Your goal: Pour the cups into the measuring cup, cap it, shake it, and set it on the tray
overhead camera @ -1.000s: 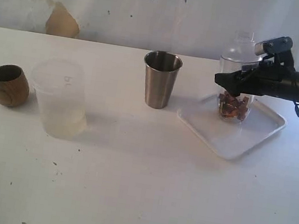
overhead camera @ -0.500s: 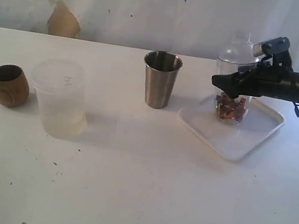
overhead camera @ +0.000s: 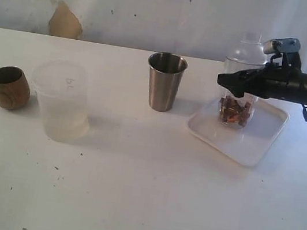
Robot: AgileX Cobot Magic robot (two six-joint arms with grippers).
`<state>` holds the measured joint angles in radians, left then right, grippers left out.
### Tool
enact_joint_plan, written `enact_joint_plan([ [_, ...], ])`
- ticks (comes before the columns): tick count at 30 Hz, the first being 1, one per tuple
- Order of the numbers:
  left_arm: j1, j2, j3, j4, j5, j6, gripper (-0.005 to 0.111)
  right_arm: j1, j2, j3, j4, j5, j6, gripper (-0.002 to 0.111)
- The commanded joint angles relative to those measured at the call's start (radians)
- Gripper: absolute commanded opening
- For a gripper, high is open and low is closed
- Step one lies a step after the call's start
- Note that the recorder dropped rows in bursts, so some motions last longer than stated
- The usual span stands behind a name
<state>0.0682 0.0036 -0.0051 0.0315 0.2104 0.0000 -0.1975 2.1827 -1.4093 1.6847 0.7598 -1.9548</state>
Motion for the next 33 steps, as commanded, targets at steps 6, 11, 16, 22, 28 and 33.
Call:
enact_joint_plan([
  [6, 0.001, -0.004, 0.005, -0.001, -0.008, 0.000, 0.000, -0.003, -0.007, -0.007, -0.003, 0.029, 0.003, 0.102],
  [11, 0.001, -0.004, 0.005, -0.001, -0.008, 0.000, 0.000, -0.003, -0.029, -0.007, -0.046, 0.048, 0.003, 0.102],
  [16, 0.001, -0.004, 0.005, -0.001, -0.008, 0.000, 0.000, -0.013, -0.053, -0.007, -0.097, 0.046, 0.003, 0.102],
  [22, 0.001, -0.004, 0.005, -0.001, -0.008, 0.000, 0.000, -0.061, -0.057, -0.007, -0.122, 0.082, 0.033, 0.102],
  [28, 0.001, -0.004, 0.005, -0.001, -0.008, 0.000, 0.000, -0.110, -0.057, -0.007, -0.185, 0.128, 0.057, 0.102],
  [33, 0.001, -0.004, 0.005, -0.001, -0.008, 0.000, 0.000, -0.117, -0.057, -0.007, -0.171, 0.200, 0.057, 0.102],
])
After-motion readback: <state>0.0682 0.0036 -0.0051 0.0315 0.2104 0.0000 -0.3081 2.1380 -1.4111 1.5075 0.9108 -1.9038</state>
